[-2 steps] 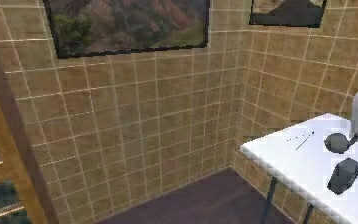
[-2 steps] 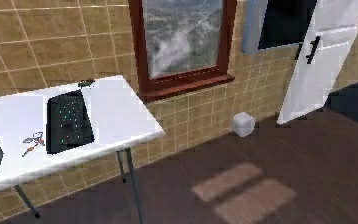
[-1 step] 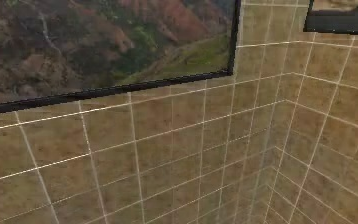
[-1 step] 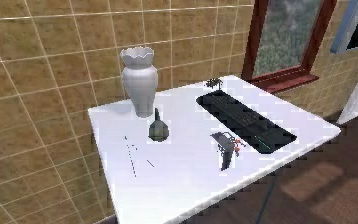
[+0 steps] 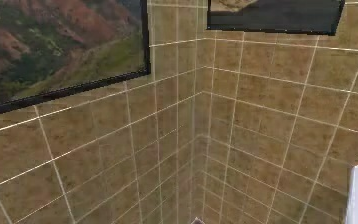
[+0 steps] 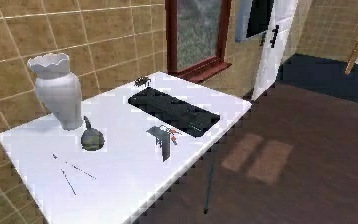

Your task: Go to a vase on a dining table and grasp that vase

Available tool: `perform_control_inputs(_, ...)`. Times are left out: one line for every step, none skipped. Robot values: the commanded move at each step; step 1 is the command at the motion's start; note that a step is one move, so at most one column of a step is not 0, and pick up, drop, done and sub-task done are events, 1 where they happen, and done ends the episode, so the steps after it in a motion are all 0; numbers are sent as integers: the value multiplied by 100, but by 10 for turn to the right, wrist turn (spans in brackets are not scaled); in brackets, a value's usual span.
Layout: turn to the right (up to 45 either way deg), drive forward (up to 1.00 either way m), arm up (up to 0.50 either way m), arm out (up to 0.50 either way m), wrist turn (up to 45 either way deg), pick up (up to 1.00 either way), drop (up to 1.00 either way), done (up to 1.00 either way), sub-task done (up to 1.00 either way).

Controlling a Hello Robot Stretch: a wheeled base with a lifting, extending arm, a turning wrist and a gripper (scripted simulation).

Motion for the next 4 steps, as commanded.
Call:
perform_control_inputs(0, 20, 0, 0, 0, 0, 0, 0, 0)
perform_control_inputs(180, 0, 0, 0, 0, 0, 0, 0, 0)
perform_control_inputs(0, 45, 0, 0, 0, 0, 0, 0, 0)
perform_control_inputs(0, 0, 50, 0, 0, 0, 0, 0, 0)
